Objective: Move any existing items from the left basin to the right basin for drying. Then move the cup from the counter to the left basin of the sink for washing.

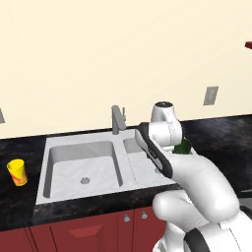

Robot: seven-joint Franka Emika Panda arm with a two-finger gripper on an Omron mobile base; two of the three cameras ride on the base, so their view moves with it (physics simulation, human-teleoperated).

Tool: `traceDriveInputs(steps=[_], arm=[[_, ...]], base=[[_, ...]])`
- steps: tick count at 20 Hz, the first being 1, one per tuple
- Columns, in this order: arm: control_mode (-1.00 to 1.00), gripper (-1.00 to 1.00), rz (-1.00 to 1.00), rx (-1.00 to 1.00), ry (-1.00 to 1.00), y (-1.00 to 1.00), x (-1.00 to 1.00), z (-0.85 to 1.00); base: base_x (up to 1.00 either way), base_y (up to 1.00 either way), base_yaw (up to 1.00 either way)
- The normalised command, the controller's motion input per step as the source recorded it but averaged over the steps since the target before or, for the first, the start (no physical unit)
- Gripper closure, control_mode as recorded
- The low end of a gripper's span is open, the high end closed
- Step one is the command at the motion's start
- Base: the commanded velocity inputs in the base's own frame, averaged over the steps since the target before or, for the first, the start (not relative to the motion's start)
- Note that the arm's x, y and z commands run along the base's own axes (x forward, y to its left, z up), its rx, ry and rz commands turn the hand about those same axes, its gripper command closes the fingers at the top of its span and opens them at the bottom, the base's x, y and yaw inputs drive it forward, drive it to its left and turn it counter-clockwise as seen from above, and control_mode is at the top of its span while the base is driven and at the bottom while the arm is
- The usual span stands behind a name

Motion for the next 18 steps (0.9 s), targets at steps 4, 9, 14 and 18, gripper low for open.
traceDriveInputs(steps=[4, 9, 14, 18], arm=[[-1.00, 1.00, 0.00, 0.03, 0.00, -0.30, 0.44, -0.23], [-1.00, 1.00, 0.00, 0.01, 0.00, -0.18, 0.38, -0.33], [-1.00, 1.00, 0.00, 0.00, 0.00, -0.01, 0.31, -0.39], [-1.00, 1.00, 0.00, 0.00, 0.00, 0.00, 0.34, -0.30]], base=[[0.00, 0.00, 0.00], [0.00, 0.00, 0.00], [0.00, 0.00, 0.00], [0.00, 0.00, 0.00]])
